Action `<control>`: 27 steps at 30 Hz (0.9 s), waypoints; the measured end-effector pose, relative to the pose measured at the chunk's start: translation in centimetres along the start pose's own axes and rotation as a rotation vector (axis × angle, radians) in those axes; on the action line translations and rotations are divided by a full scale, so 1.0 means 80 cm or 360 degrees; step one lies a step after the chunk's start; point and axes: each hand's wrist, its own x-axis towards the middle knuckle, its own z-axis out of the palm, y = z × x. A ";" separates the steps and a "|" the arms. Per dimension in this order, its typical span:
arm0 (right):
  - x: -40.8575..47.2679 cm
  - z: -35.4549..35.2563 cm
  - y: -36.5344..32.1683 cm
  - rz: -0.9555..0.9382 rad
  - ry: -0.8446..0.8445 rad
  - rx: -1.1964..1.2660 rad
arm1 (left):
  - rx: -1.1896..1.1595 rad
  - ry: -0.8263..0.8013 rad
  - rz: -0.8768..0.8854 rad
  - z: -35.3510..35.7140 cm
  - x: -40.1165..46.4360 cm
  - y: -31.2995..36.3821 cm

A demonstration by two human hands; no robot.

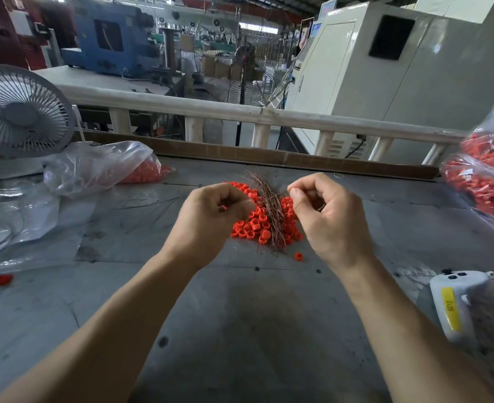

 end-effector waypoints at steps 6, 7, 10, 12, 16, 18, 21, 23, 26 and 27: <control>0.003 -0.006 0.009 0.0058 -0.0142 -0.0180 | -0.0105 0.0117 0.0003 0.009 -0.003 0.001; 0.002 -0.003 0.009 0.0082 -0.0196 -0.0149 | -0.0241 0.0182 -0.0050 0.009 -0.002 0.000; -0.001 0.007 0.004 0.0105 -0.0282 -0.0046 | -0.0582 0.0361 -0.0207 0.013 0.002 -0.002; -0.003 0.011 0.001 0.0107 -0.0305 0.0001 | -0.0772 0.0406 -0.0257 0.014 0.003 -0.002; -0.002 0.008 0.007 0.0178 -0.0358 -0.0043 | -0.0870 0.0408 -0.0330 0.009 0.004 -0.005; 0.001 0.004 0.012 0.0260 -0.0320 -0.0028 | -0.0887 0.0475 -0.0403 0.006 0.006 -0.009; 0.004 0.001 0.018 0.0395 -0.0205 0.0127 | -0.0886 0.0566 -0.0516 0.001 0.008 -0.014; 0.006 0.000 0.020 0.0543 -0.0127 0.0329 | -0.0880 0.0563 -0.0579 -0.002 0.009 -0.017; 0.008 -0.001 0.017 0.0877 -0.0054 0.0943 | -0.0847 0.0476 -0.0630 0.000 0.009 -0.018; 0.009 -0.001 0.016 0.0974 -0.0037 0.1127 | -0.0817 0.0448 -0.0631 0.002 0.008 -0.018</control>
